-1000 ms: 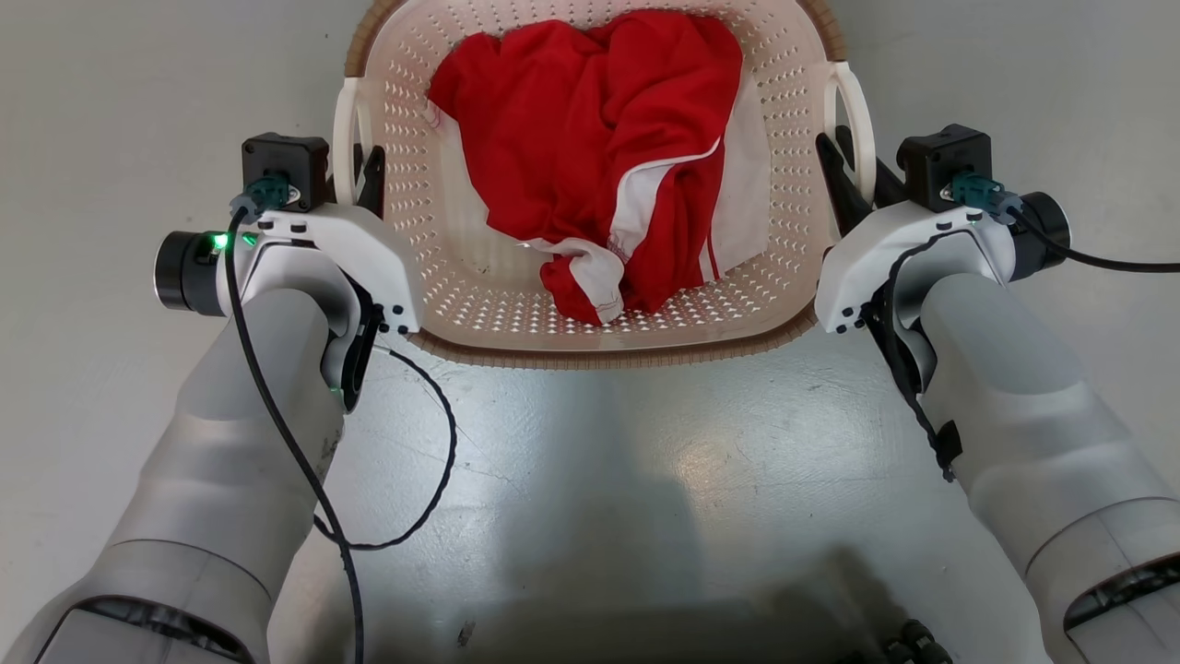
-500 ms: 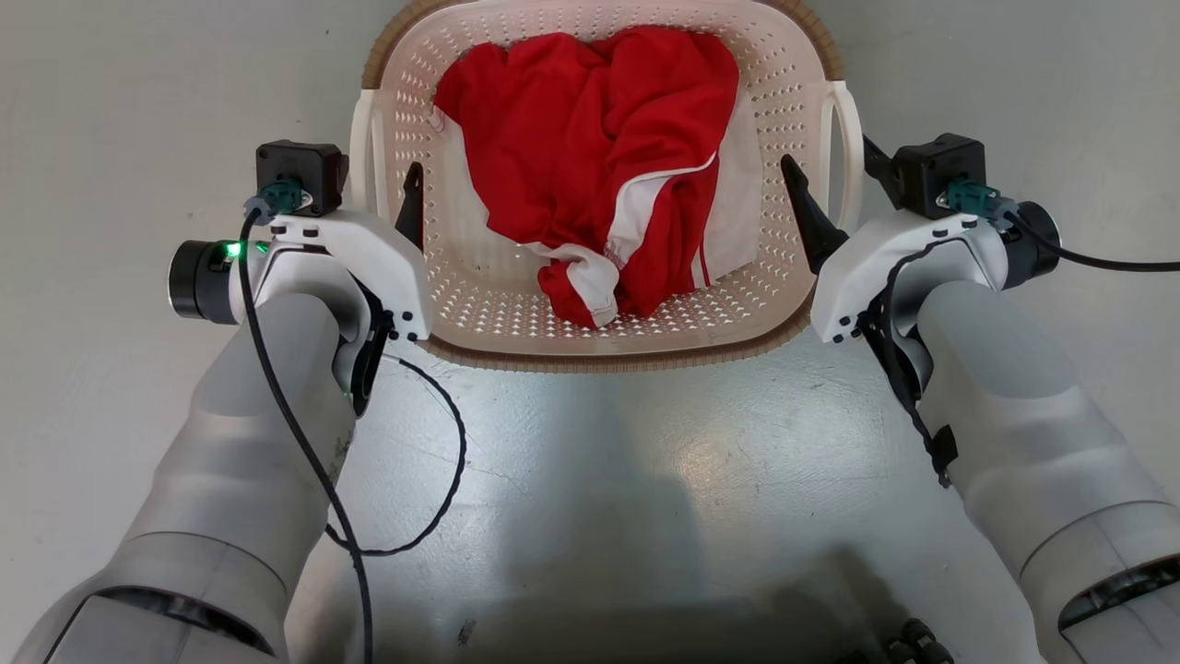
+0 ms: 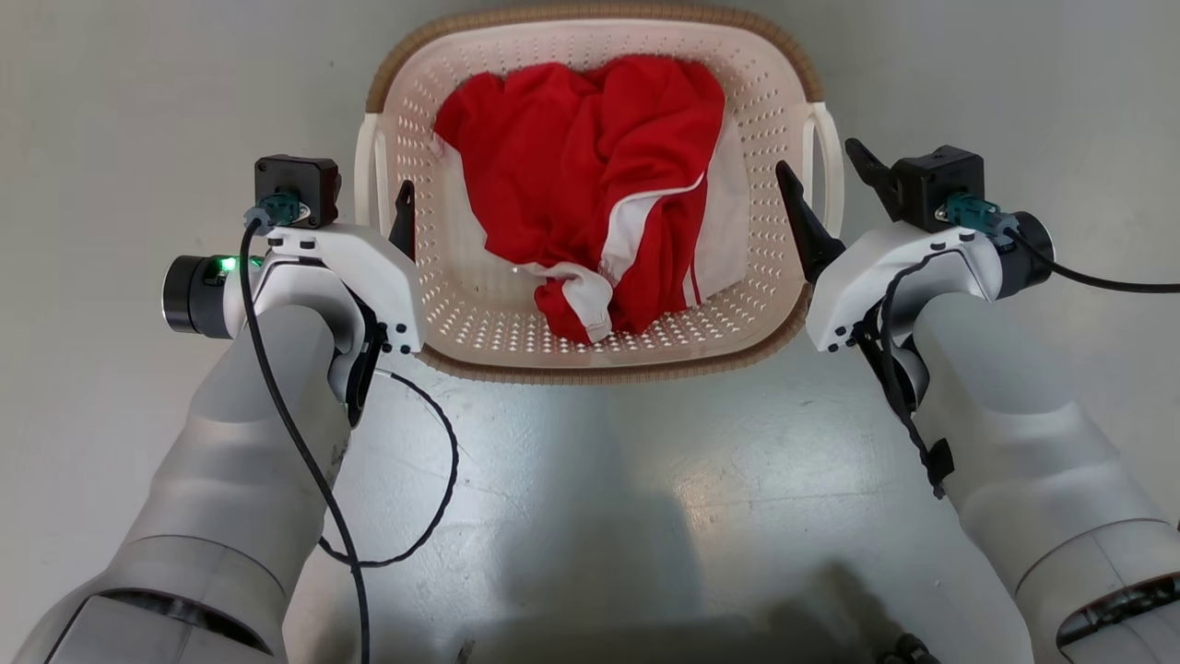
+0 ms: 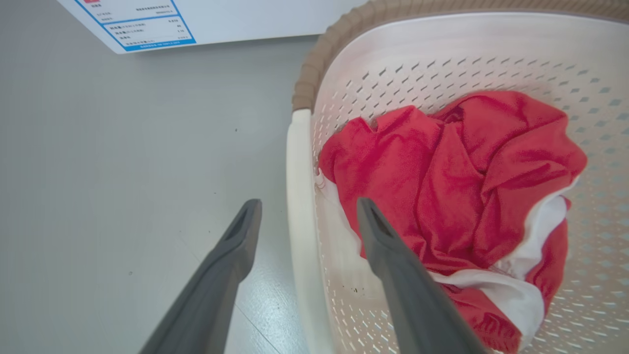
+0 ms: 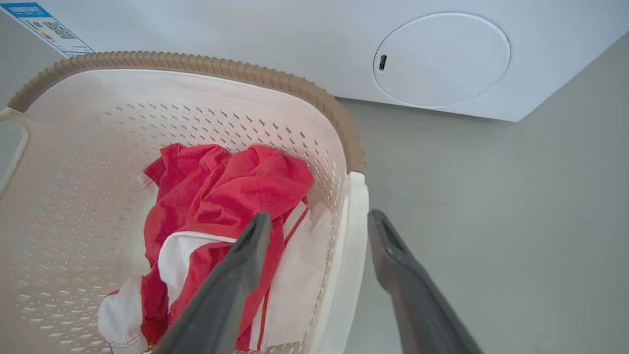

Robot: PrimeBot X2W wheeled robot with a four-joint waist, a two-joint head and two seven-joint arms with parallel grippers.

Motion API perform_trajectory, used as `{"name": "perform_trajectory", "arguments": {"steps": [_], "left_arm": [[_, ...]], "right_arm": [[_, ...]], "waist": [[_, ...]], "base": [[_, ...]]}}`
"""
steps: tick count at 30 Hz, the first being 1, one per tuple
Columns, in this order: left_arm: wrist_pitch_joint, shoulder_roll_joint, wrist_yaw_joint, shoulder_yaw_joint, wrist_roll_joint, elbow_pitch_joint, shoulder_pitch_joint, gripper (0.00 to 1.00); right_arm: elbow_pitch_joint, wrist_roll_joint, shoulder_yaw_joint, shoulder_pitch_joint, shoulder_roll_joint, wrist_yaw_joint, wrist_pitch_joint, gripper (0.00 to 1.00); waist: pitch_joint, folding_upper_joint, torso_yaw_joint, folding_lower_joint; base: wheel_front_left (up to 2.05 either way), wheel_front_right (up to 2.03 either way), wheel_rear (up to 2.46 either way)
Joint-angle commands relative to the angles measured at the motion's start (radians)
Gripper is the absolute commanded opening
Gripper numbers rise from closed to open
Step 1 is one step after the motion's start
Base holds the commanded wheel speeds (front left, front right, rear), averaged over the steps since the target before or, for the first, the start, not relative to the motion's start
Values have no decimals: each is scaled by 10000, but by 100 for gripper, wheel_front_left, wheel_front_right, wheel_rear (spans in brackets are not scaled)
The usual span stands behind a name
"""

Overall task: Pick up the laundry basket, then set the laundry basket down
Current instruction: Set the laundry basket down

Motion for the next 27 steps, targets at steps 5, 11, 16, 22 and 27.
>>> {"name": "perform_trajectory", "arguments": {"steps": [5, 11, 16, 22, 27], "left_arm": [[-59, 244, 132, 237, 15, -240, 373, 100], [-59, 246, 168, 521, -49, -758, 926, 100], [-59, 339, 196, 762, -36, -1145, 1320, 100], [-59, 432, 205, 1254, 16, -1898, 1958, 100], [-59, 539, 198, 1808, 96, -2587, 2571, 100]], "right_arm": [[-373, -277, -168, 752, 200, 60, -66, 100], [-707, -822, -723, 1101, 200, 60, -66, 100], [-1055, -1358, -1367, 1343, 200, 60, -66, 100], [-1689, -2071, -2290, 1833, 200, 60, -66, 100], [-2146, -2441, -2767, 2285, 200, 60, -66, 100]], "waist": [[-613, 0, -2, 0], [-1397, 0, 41, 0], [-1960, 0, 47, 0], [-2808, 0, 114, 0], [-3542, 0, 193, 0]], "base": [[0, 0, 0], [0, 0, 0], [0, 0, 0], [0, 0, 0], [0, 0, 0]]}}
